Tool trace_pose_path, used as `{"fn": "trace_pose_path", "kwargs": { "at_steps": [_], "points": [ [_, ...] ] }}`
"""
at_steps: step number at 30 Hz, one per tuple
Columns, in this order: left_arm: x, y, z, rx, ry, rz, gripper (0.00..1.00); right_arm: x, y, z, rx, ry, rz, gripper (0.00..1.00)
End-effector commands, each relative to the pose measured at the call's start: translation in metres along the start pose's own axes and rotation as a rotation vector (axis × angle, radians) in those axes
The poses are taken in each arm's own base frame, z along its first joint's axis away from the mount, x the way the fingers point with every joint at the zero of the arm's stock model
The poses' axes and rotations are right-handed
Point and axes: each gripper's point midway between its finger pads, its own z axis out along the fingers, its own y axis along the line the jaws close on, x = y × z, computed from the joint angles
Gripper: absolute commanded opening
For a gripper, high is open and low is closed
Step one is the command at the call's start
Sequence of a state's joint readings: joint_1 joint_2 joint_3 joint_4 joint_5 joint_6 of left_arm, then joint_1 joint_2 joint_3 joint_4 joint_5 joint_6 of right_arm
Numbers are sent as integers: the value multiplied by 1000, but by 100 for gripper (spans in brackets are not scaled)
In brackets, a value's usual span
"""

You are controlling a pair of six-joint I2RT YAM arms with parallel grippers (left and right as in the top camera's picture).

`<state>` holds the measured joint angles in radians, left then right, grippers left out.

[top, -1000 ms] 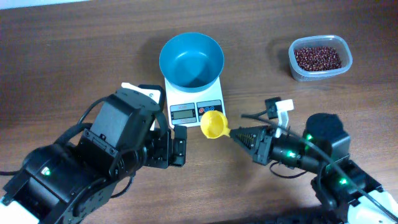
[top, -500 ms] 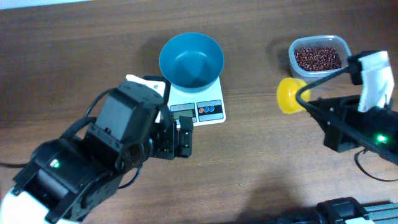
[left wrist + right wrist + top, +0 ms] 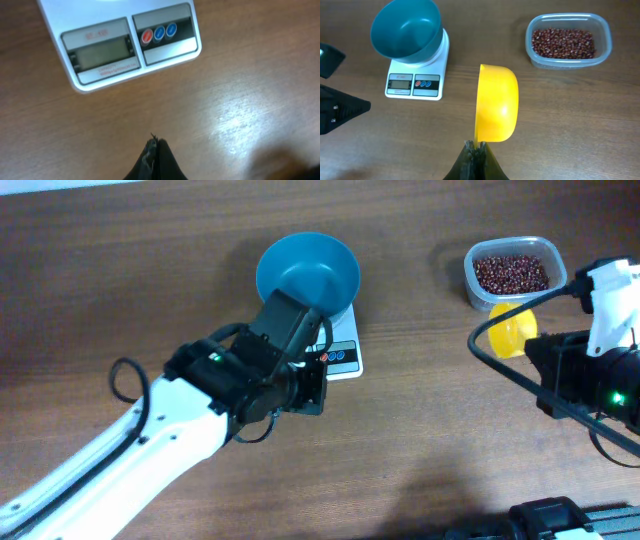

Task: Scoop item into bowl and weigh 50g on scale
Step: 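Carry the scoop with the right gripper toward the bean tub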

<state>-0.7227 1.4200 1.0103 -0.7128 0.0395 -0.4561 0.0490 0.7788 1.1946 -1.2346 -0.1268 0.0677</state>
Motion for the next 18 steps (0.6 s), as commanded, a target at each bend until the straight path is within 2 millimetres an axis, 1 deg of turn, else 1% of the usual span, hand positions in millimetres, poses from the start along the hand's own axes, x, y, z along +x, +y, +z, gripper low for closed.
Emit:
{"fn": "trace_pose_path", "kwargs": {
  "at_steps": [1,4,8,10,13,16,18],
  "points": [
    [-23,-9,21,16,-60,8,0,-19,-5,-4,32,-78,-5,4],
    [-31,-3,37,-26,-83,5,0,-40,-3,-6,26,-163,-15,4],
    [-27,0,59,-43,-49,6,0,-66,-1,-11,20,-269,-28,4],
    [-30,-1,67,-40,-55,6,0,-77,0,-12,18,-307,-40,4],
    [-32,-1,79,-43,-58,32,0,-82,-1,-7,18,-309,-40,4],
    [-32,10,89,-102,-62,31,0,-84,-1,-4,18,-308,-39,4],
    [-36,10,95,-102,-77,30,0,-86,-1,-4,17,-313,-40,4]
  ]
}}
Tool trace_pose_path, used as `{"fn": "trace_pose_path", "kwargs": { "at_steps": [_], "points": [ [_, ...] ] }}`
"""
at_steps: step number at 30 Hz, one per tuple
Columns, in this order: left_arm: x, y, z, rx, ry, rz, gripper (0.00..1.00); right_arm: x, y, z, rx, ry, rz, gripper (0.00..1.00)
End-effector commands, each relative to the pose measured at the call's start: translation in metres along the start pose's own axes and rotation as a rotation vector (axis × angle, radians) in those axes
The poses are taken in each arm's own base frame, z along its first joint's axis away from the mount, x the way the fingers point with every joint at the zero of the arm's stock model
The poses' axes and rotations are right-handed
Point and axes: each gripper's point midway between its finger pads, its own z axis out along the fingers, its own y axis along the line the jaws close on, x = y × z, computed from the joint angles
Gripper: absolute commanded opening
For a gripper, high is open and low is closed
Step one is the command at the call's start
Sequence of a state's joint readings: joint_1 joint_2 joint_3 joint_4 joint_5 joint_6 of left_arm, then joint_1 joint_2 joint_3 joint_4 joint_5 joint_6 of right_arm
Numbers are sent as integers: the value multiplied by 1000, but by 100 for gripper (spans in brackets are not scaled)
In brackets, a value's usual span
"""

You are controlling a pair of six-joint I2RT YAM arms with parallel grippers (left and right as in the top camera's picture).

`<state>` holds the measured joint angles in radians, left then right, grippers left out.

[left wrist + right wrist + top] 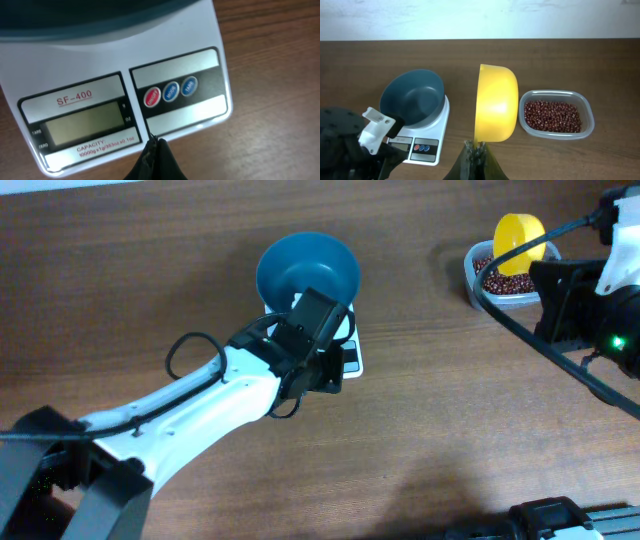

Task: Scoop item into bowl and weigh 50g on scale

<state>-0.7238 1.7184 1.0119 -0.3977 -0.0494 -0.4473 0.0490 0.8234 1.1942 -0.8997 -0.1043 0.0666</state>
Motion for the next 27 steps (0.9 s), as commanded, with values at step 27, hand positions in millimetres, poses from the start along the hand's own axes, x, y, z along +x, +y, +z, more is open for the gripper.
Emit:
{"fn": "trace_pose_path", "kwargs": {
  "at_steps": [27],
  "points": [
    [-23,4,27,-55,-101,13,0,-13,-2,-3,12,-51,-10,4]
  ]
}}
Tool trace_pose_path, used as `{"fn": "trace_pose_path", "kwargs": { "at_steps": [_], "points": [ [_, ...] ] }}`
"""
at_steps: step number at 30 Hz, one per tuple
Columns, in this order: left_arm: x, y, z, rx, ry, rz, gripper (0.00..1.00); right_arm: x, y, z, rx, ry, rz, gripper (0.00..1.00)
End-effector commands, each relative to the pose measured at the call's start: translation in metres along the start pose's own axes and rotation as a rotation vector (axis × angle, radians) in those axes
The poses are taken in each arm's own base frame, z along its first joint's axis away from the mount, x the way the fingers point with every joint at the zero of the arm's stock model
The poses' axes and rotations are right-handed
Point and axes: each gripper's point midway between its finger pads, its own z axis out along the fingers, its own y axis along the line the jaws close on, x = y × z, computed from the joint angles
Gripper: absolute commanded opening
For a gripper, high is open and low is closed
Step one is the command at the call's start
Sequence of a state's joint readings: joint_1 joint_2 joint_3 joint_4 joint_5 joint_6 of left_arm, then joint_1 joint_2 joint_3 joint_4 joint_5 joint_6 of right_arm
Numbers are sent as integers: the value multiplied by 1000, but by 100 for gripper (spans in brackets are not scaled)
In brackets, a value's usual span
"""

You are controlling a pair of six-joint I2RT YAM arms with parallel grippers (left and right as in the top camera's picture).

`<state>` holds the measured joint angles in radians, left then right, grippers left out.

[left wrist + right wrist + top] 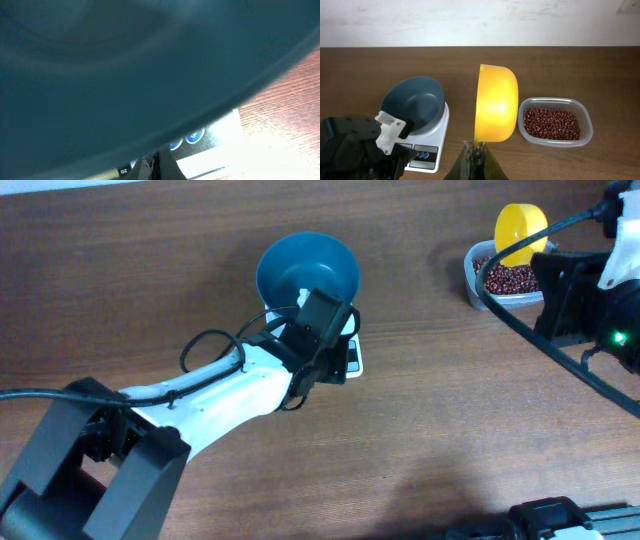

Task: Scoop item into bowl and weigh 50g on scale

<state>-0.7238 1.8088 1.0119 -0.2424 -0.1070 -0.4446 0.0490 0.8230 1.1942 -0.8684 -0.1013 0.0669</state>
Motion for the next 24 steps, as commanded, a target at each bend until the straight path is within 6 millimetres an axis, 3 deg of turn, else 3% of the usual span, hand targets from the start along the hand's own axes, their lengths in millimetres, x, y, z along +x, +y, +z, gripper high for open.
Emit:
{"fn": "trace_pose_path", "kwargs": {
  "at_steps": [1,24],
  "points": [
    [-5,5,1,-40,-23,16,0,-6,-2,-3,11,-19,-7,4],
    [8,-1,8,0,32,18,0,-11,-2,3,11,-29,-8,4]
  ]
}}
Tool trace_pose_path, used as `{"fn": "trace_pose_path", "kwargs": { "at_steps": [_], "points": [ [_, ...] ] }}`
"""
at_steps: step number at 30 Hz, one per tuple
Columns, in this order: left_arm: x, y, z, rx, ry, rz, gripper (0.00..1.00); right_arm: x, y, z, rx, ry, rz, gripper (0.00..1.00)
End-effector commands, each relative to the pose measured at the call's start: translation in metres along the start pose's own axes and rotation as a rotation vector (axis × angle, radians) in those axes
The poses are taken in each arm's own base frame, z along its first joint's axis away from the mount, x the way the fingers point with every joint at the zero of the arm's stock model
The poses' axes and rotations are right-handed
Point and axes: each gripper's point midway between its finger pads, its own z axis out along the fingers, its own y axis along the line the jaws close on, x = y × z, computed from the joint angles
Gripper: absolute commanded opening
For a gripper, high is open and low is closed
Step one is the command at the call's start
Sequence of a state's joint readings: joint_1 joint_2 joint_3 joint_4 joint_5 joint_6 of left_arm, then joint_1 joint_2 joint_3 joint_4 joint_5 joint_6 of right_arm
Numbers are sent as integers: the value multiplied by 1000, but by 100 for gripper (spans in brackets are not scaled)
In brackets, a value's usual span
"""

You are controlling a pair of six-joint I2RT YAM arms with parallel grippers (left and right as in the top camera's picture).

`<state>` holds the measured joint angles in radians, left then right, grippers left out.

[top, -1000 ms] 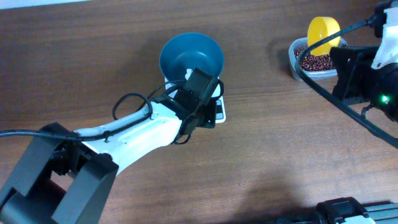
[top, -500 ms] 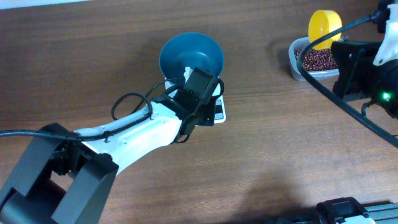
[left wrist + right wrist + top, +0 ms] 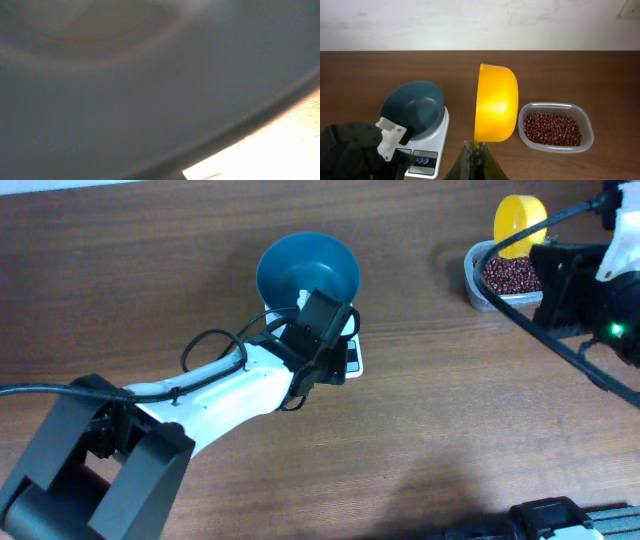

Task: Scoop item into bowl and weigh 50g on scale

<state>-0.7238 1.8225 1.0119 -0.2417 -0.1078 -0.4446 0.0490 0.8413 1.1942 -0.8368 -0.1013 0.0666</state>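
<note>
A blue bowl [image 3: 307, 270] stands on the white scale [image 3: 347, 360]. My left gripper [image 3: 333, 366] is down at the scale's button panel, its fingers hidden under the wrist. The left wrist view is filled by the bowl's blurred underside [image 3: 125, 75] with a bright strip of scale [image 3: 260, 155]; no fingers show. My right gripper [image 3: 479, 146] is shut on the handle of a yellow scoop [image 3: 496, 102], held on edge in the air. From overhead the scoop [image 3: 520, 222] hangs over the clear tub of red beans [image 3: 508, 274]. The tub [image 3: 555, 127] lies right of the scoop.
Brown wooden table [image 3: 450, 430] all round. A pale wall [image 3: 470, 25] runs behind the table's far edge. Black cables [image 3: 520, 325] loop off the right arm near the tub. The left arm [image 3: 200, 405] stretches across the table's front left.
The left wrist camera sits closer under the bowl, and its fingertip and the buttons no longer show. The right gripper and scoop have shifted slightly farther back above the tub.
My left gripper was shut above bare table in front of the scale, then with its tip at the button panel, then tight under the bowl's rim. My right gripper held the scoop low before the tub, then raised over it, where it stays.
</note>
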Motion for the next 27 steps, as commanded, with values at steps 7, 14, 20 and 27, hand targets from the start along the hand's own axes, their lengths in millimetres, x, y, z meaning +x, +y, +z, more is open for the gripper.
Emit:
{"fn": "trace_pose_path", "kwargs": {
  "at_steps": [7,14,20,27],
  "points": [
    [0,-3,5,8,0,15,0,-7,-2,-2,11,-21,-7,4],
    [11,1,16,-10,38,19,0,-16,-2,-2,9,-58,-11,4],
    [37,5,-5,-5,165,27,0,-17,-2,-1,9,-61,-11,4],
    [0,-13,-125,160,5,12,0,-8,-5,27,14,15,-3,4]
  ]
}}
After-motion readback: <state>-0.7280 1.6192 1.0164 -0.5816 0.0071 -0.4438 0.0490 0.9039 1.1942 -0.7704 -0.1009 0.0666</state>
